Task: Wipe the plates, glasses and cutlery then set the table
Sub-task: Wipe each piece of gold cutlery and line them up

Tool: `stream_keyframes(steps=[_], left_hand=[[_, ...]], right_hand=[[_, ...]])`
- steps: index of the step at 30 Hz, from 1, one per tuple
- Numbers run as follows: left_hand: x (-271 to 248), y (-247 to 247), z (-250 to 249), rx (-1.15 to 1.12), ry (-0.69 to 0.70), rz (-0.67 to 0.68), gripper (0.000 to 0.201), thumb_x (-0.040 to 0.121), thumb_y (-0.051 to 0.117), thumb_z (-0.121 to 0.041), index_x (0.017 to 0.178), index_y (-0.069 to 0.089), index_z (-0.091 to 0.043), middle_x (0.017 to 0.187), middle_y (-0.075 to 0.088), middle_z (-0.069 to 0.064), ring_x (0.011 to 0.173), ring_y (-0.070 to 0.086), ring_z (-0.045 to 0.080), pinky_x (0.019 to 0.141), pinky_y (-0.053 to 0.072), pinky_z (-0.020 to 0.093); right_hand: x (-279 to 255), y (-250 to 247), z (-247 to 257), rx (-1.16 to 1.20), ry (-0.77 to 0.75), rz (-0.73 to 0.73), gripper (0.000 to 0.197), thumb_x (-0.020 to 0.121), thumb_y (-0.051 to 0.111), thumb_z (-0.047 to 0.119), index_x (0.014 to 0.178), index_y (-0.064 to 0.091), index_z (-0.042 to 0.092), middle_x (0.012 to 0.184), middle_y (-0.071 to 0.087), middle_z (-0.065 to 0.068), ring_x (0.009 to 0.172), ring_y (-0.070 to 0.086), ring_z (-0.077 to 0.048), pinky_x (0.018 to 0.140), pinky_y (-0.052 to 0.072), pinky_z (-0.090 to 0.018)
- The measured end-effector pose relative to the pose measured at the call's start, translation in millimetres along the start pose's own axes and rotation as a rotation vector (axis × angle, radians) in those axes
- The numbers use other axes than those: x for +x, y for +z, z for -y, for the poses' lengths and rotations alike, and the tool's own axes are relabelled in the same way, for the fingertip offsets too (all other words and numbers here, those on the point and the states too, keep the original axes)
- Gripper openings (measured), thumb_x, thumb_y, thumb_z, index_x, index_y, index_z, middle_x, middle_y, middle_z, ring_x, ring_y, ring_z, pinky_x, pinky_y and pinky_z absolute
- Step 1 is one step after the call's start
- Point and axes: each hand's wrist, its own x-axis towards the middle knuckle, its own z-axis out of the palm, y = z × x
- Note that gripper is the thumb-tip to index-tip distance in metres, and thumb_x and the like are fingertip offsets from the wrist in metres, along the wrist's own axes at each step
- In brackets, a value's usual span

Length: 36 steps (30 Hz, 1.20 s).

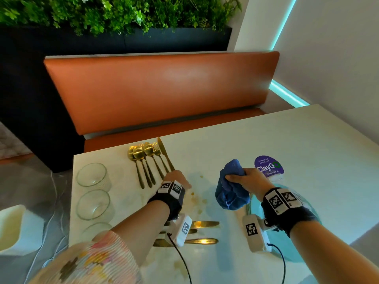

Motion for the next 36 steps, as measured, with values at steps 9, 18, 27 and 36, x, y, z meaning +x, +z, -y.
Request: stream_keyframes(steps=[9,18,27,36], left_hand=[[-72,58,50,0.413,0.051,-0.011,0.033,0.096,0.037,-0.009,0.126,0.050,-0.006,0.133,0.050,0.014,0.129,0.037,0.030,0.106,0.033,0.038],[-78,55,55,0.542,0.228,-0.023,0.028,0.099,0.040,-0.017,0.119,0.058,-0.009,0.127,0.058,0.009,0.129,0.040,0.026,0.103,0.036,0.035],[-76,55,64,0.508,0.289,0.077,0.035,0.093,0.037,-0.005,0.127,0.044,-0.007,0.148,0.032,0.020,0.145,0.019,0.031,0.112,0.034,0.040],[-80,55,60,0.439,0.274,0.059,0.036,0.094,0.036,-0.003,0.130,0.043,-0.002,0.146,0.031,0.023,0.131,0.040,0.035,0.106,0.040,0.040]], right_hand=[[-70,33,-33,0.068,0.077,-0.030,0.028,0.083,0.067,0.034,0.065,0.053,0.018,0.066,0.056,0.002,0.061,0.050,-0.012,0.053,0.037,-0.019],[-97,39,-57,0.092,0.113,-0.049,0.024,0.080,0.070,0.032,0.071,0.058,0.014,0.072,0.059,-0.003,0.068,0.055,-0.018,0.059,0.041,-0.022],[-91,38,-54,0.045,0.118,-0.020,0.026,0.081,0.069,0.036,0.074,0.059,0.014,0.074,0.060,-0.003,0.070,0.056,-0.019,0.059,0.042,-0.022],[-85,45,-40,0.057,0.080,-0.007,0.023,0.080,0.070,0.035,0.074,0.059,0.016,0.079,0.062,-0.005,0.078,0.059,-0.023,0.075,0.047,-0.031]])
